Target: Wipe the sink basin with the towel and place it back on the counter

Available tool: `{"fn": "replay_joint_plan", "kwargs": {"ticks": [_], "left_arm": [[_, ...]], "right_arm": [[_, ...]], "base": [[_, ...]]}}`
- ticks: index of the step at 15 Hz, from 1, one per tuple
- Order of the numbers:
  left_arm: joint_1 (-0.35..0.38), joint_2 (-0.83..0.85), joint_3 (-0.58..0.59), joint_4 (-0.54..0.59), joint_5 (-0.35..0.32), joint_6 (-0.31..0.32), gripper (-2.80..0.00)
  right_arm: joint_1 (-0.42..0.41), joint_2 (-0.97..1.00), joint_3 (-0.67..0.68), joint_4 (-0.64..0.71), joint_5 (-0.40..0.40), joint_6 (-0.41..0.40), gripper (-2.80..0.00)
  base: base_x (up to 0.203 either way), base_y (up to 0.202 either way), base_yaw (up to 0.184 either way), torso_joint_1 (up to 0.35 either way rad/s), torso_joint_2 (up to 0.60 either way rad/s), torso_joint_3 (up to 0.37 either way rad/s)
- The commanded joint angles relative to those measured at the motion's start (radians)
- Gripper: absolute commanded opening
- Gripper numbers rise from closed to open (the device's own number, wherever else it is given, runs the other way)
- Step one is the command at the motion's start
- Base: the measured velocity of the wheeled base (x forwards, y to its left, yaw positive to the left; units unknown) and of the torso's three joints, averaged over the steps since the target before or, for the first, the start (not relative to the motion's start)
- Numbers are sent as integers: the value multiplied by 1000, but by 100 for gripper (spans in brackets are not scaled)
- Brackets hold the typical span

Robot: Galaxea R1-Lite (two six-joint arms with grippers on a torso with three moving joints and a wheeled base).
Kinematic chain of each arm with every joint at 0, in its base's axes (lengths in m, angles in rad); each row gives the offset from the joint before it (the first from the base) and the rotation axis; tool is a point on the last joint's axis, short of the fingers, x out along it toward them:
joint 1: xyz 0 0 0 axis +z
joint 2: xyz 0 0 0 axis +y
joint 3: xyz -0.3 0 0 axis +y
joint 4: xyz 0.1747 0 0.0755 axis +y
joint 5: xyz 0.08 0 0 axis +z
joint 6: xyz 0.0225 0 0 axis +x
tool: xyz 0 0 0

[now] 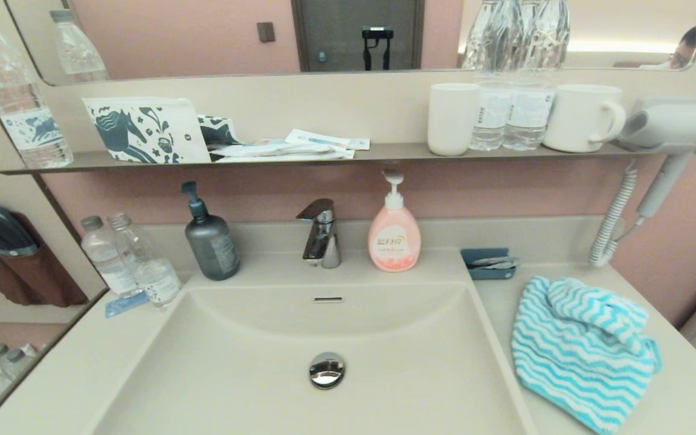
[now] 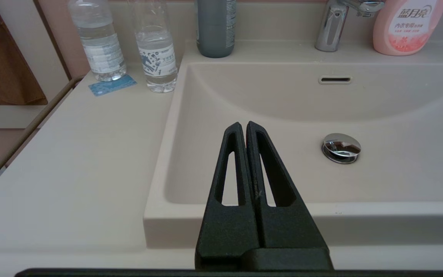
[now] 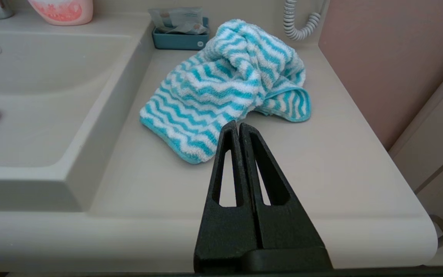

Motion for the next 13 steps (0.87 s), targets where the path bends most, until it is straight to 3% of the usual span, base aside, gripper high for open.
{"fn": "replay_joint_plan", "kwargs": {"ticks": [1,13], "left_arm": [[0,1,0,-1,0,0,-280],[0,1,0,0,0,0,-280]], "right_arm": [[0,0,0,0,0,0,-280],[0,0,0,0,0,4,-280]], "base": [[0,0,0,0,0,0],[0,0,0,0,0,0]]}}
